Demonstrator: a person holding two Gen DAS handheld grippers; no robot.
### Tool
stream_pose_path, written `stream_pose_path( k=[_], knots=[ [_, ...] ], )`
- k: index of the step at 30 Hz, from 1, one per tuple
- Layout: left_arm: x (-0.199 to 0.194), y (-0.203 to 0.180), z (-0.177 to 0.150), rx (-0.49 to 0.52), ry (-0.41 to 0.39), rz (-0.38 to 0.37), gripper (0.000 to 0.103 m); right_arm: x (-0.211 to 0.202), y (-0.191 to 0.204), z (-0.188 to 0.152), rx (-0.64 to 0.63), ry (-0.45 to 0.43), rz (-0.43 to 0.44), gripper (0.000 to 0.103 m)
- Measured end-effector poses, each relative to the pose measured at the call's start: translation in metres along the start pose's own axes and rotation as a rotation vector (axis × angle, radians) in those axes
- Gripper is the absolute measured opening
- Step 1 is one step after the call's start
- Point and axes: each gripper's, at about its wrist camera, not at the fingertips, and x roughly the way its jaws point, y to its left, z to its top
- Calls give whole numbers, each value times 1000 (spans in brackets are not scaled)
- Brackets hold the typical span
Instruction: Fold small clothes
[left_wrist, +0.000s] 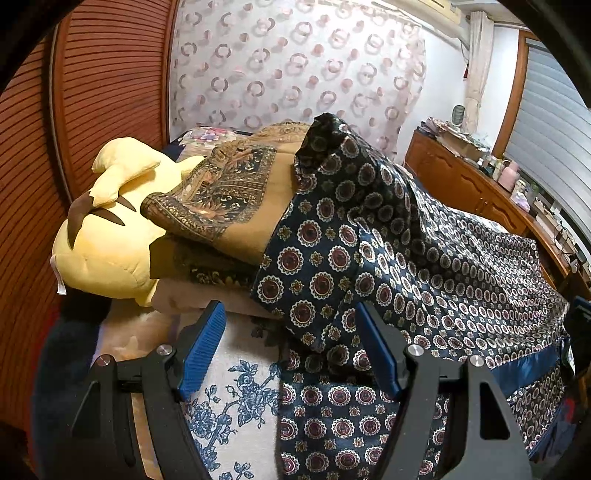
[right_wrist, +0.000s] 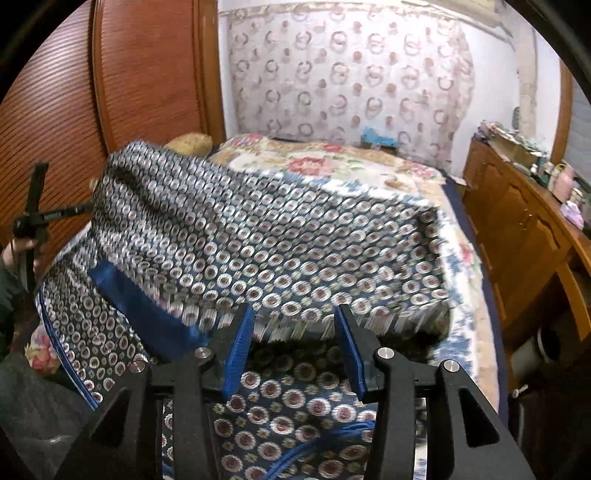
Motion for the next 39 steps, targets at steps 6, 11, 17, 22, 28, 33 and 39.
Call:
stream_pose_path(
  k=[6,11,17,22,28,33,39],
  knots=[
    [2,-2,1,1,0,-1,73,-11,-21,-1,31,-13,-62,47],
    [0,-2,4,-2,-12,-8,73,5,-41,-5,75,31,-128,47],
    [2,-2,7,-2,-13,-21,65,15,-53,-11,128,67,-152,47],
    [3,-5,5,1,-5,-14,64,12,-58,-14,144,69,-165,47],
    [2,-12,-1,20,1,-14,64,-5,-46,-27,136,75,-168,47],
    [1,-16,-3,28,7,-15,64,-13,-34,-42,108,117,-136,47],
    [2,-22,-3,40,12,-12,64,1,-19,-45,75,172,-90,47]
  ],
)
